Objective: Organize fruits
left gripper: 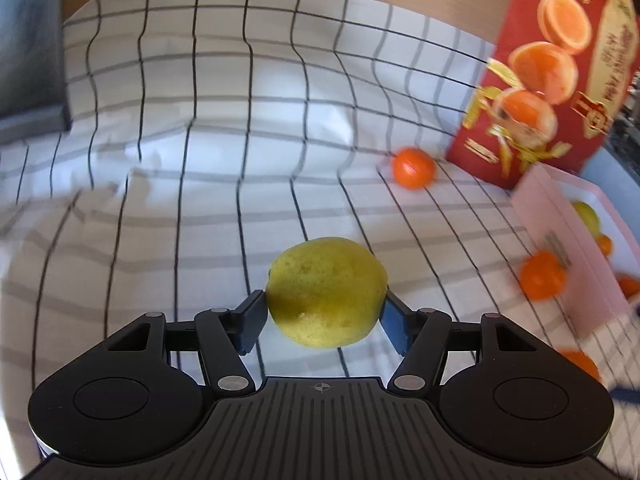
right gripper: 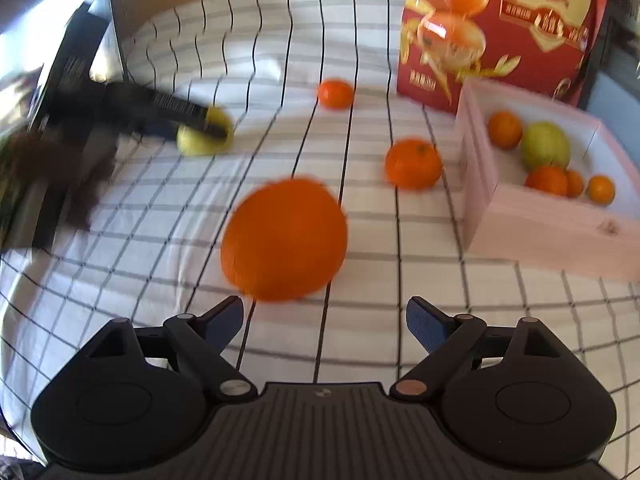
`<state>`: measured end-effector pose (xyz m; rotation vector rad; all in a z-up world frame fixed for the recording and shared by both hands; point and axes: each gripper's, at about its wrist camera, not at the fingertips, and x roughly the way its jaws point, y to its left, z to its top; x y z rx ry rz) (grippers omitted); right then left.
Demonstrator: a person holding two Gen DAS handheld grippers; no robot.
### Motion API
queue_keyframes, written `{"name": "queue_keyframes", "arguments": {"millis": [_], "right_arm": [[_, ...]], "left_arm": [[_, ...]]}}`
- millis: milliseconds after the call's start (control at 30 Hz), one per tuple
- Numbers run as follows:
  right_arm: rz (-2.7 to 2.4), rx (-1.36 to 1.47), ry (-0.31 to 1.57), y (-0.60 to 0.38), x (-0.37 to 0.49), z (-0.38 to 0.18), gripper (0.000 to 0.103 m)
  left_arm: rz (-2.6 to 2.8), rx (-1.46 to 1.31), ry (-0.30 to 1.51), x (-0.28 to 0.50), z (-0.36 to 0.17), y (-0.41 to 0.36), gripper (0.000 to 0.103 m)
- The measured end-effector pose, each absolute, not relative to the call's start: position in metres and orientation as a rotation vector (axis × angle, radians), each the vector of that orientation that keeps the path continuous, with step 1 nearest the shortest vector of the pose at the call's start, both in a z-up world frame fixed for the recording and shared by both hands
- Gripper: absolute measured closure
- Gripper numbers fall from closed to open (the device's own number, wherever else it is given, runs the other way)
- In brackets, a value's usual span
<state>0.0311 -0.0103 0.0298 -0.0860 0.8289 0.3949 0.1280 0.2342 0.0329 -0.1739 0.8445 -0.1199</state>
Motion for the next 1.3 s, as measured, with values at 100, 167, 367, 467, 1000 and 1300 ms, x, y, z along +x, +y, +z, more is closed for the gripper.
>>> {"name": "queue_keyframes", "arguments": {"millis": [100, 167, 367, 467, 1000, 1300], "right_arm": [[0.413, -0.087, 0.781, -0.016, 0.031, 0.045, 0.014], [0.429, -0.082, 0.734, -0.021, 0.033, 0.058, 0.014], [0.346, -0.192, 0.637, -0.010, 0.069, 0.080, 0.024], [0.316, -0.239, 0.685, 0.004, 0.104, 0.069, 0.045], [0.266, -0.455, 0.752, 0.035, 0.179, 0.010, 0.057], [0.330, -0.343, 0.752, 0.024, 0.150, 0.038, 0.062]], "left_arm": [[-0.133, -0.206, 0.852, 0.100, 0.033, 0.231, 0.036], [-0.138, -0.220, 0.859, 0.082, 0.033, 0.228, 0.036], [-0.137, -0.247, 0.873, 0.044, 0.033, 0.225, 0.036], [-0.131, -0.264, 0.881, 0.030, 0.033, 0.224, 0.036], [-0.123, -0.269, 0.911, -0.007, 0.032, 0.219, 0.036], [-0.145, -0.246, 0.913, -0.007, 0.033, 0.218, 0.037]]}}
